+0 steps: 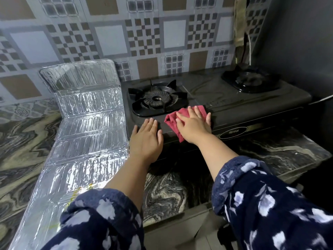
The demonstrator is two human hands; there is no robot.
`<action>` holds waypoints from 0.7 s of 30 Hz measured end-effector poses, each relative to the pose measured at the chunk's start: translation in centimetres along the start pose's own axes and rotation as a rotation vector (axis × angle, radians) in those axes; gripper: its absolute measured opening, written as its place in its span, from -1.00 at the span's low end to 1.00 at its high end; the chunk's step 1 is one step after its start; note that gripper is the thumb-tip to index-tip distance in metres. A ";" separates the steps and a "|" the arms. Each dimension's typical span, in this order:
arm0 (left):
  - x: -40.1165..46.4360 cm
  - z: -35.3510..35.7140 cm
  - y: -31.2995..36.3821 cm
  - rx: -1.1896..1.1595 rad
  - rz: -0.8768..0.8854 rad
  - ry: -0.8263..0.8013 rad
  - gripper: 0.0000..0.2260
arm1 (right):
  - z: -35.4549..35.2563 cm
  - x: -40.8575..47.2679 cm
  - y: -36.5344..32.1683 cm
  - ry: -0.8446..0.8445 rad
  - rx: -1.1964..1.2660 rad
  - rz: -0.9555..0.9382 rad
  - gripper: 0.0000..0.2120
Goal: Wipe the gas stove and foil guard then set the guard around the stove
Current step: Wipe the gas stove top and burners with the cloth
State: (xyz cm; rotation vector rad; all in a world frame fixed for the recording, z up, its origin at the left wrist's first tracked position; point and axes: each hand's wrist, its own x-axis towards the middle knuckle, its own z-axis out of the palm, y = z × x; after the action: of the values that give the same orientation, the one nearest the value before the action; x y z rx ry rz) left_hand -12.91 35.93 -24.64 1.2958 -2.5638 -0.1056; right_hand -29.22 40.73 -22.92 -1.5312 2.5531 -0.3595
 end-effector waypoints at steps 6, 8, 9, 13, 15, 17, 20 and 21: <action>0.3 -0.3 0.7 0.007 0.005 0.013 -0.51 | 0.3 -1.2 -1.3 -0.037 0.037 -0.190 -0.61; 0.9 -0.1 1.3 0.006 0.048 0.035 -0.50 | -0.1 -1.0 -0.1 -0.020 0.063 -0.200 -0.61; 1.3 0.0 1.8 0.003 0.079 0.040 -0.50 | -0.4 -0.7 0.7 -0.012 0.060 -0.182 -0.60; 3.2 0.5 4.0 -0.035 0.160 0.034 -0.53 | -1.8 0.6 4.5 -0.027 0.006 -0.054 -0.59; 4.3 0.8 5.1 -0.051 0.198 0.014 -0.54 | -2.4 1.4 6.3 -0.034 -0.024 0.002 -0.58; 5.3 1.1 6.1 -0.064 0.225 -0.033 -0.54 | -2.9 2.4 7.6 -0.037 -0.061 0.066 -0.57; 6.3 1.7 6.4 -0.051 0.240 -0.054 -0.54 | -3.4 3.9 7.9 -0.076 -0.075 0.189 -0.56; 6.3 1.9 6.3 -0.042 0.241 -0.037 -0.54 | -3.5 4.2 7.5 -0.094 -0.077 0.221 -0.55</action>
State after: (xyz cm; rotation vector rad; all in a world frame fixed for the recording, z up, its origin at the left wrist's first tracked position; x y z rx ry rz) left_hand -21.89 34.54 -24.04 0.9695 -2.7103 -0.1368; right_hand -38.38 40.83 -21.64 -1.2380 2.6538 -0.1602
